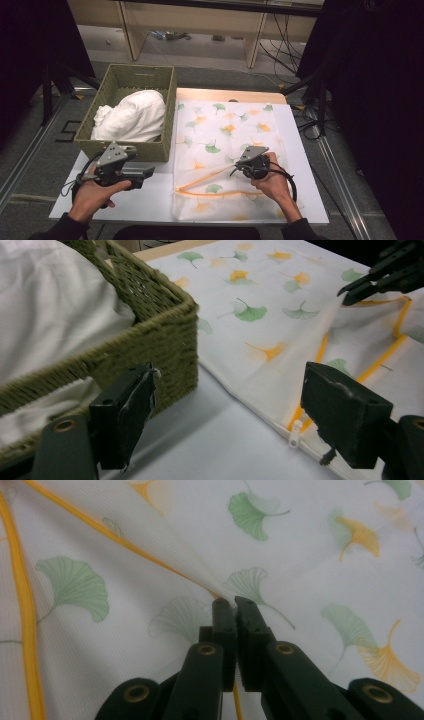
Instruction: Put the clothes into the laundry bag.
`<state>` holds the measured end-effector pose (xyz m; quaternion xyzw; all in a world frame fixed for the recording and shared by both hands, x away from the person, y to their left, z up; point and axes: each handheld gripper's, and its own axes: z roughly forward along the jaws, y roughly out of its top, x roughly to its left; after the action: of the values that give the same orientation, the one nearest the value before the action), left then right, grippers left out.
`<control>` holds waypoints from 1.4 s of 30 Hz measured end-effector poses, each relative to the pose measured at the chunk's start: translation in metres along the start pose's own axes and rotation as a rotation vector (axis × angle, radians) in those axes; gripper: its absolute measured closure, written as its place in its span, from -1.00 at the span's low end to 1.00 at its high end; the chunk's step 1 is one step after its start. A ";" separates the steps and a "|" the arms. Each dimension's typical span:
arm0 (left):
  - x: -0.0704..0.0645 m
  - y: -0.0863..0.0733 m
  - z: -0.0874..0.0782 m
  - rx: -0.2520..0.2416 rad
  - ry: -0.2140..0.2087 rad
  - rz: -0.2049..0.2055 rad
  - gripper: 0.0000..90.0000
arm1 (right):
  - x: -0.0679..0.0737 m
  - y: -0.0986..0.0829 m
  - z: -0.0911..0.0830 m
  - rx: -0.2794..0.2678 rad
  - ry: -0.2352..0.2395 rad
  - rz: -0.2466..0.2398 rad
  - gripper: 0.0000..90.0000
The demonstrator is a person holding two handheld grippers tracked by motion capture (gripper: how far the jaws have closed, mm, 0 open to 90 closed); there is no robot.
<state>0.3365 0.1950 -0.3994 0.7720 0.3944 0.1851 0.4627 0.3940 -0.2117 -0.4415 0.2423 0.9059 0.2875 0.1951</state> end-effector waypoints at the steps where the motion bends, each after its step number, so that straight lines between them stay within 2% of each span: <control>1: 0.004 0.004 0.001 0.001 0.006 -0.001 -0.52 | -0.001 0.002 -0.002 -0.014 -0.011 -0.013 0.98; 3: 0.010 0.016 0.001 0.008 0.015 -0.004 -0.53 | -0.002 0.006 -0.006 -0.028 -0.014 -0.018 0.98; 5: 0.017 0.029 0.002 0.013 0.034 0.017 -0.53 | -0.003 0.010 -0.009 -0.035 -0.023 -0.029 0.98; 6: 0.022 0.037 0.003 0.019 0.048 0.028 -0.53 | -0.005 0.011 -0.010 -0.033 -0.013 -0.052 0.98; 7: 0.027 0.044 0.005 0.028 0.063 0.049 -0.54 | -0.006 0.012 -0.011 -0.057 -0.040 -0.081 0.98; 8: 0.035 0.051 0.007 0.046 0.083 0.072 -0.54 | -0.005 0.013 -0.013 -0.041 -0.020 -0.047 0.98; 9: 0.041 0.057 0.011 0.026 0.098 0.039 -0.54 | -0.005 0.014 -0.014 -0.052 -0.022 -0.057 0.98; 10: 0.050 0.064 0.013 0.046 0.110 0.058 -0.54 | -0.005 0.015 -0.016 -0.052 -0.026 -0.044 0.98; 12: 0.067 0.074 0.022 0.047 0.132 0.034 -0.55 | -0.005 0.015 -0.018 -0.051 -0.016 -0.027 0.98; 13: 0.076 0.079 0.026 0.064 0.142 0.028 -0.55 | -0.007 0.015 -0.017 -0.057 -0.015 -0.052 0.98; 14: 0.084 0.082 0.032 0.078 0.145 0.018 -0.56 | -0.007 0.015 -0.017 -0.055 -0.014 -0.052 0.98; 16: 0.100 0.087 0.042 0.108 0.170 0.033 -0.56 | -0.006 0.015 -0.018 -0.051 -0.014 -0.051 0.98; 17: 0.107 0.089 0.048 0.116 0.181 0.032 -0.56 | -0.005 0.015 -0.018 -0.051 -0.014 -0.035 0.98; 19: 0.121 0.091 0.060 0.137 0.177 0.049 -0.57 | -0.005 0.015 -0.017 -0.053 -0.013 -0.044 0.98; 21: 0.133 0.093 0.071 0.146 0.226 0.075 -0.56 | -0.005 0.015 -0.017 -0.047 -0.008 -0.050 0.98; 23: 0.144 0.094 0.079 0.123 0.235 0.089 -0.59 | -0.005 0.014 -0.016 -0.048 -0.005 -0.052 0.98; 24: 0.147 0.093 0.085 0.115 0.230 0.066 -0.59 | -0.005 0.014 -0.016 -0.047 -0.006 -0.050 0.98; 25: 0.151 0.092 0.091 0.127 0.219 0.062 -0.61 | -0.004 0.014 -0.017 -0.042 -0.005 -0.040 0.98; 28: 0.158 0.085 0.108 0.222 0.148 0.038 -0.64 | -0.004 0.014 -0.016 -0.040 -0.002 -0.049 0.98; 29: 0.158 0.081 0.114 0.249 0.144 0.033 -0.64 | -0.004 0.014 -0.016 -0.039 -0.003 -0.050 0.98; 31: 0.158 0.074 0.124 0.302 0.158 0.080 -0.66 | -0.003 0.014 -0.015 -0.039 0.000 -0.051 0.98; 32: 0.158 0.071 0.130 0.320 0.149 0.087 -0.66 | -0.003 0.014 -0.015 -0.040 0.001 -0.053 0.98; 33: 0.158 0.071 0.132 0.364 0.143 0.107 -0.67 | -0.003 0.014 -0.015 -0.038 0.004 -0.060 0.98; 38: 0.160 0.065 0.145 0.405 0.171 0.154 -0.73 | -0.002 0.014 -0.015 -0.033 0.008 -0.059 0.98; 39: 0.162 0.066 0.143 0.412 0.168 0.145 -0.76 | -0.002 0.014 -0.015 -0.034 0.007 -0.060 0.98; 40: 0.164 0.070 0.140 0.417 0.178 0.102 -0.73 | -0.002 0.014 -0.015 -0.034 0.007 -0.062 0.98; 41: 0.166 0.073 0.136 0.407 0.184 0.075 -0.66 | -0.002 0.013 -0.015 -0.045 -0.009 -0.067 0.98; 42: 0.167 0.073 0.133 0.396 0.182 0.080 -0.66 | -0.002 0.013 -0.015 -0.045 -0.009 -0.074 0.98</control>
<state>0.5586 0.2310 -0.4163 0.8431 0.4322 0.1911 0.2568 0.3920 -0.2097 -0.4215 0.2054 0.9067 0.2991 0.2150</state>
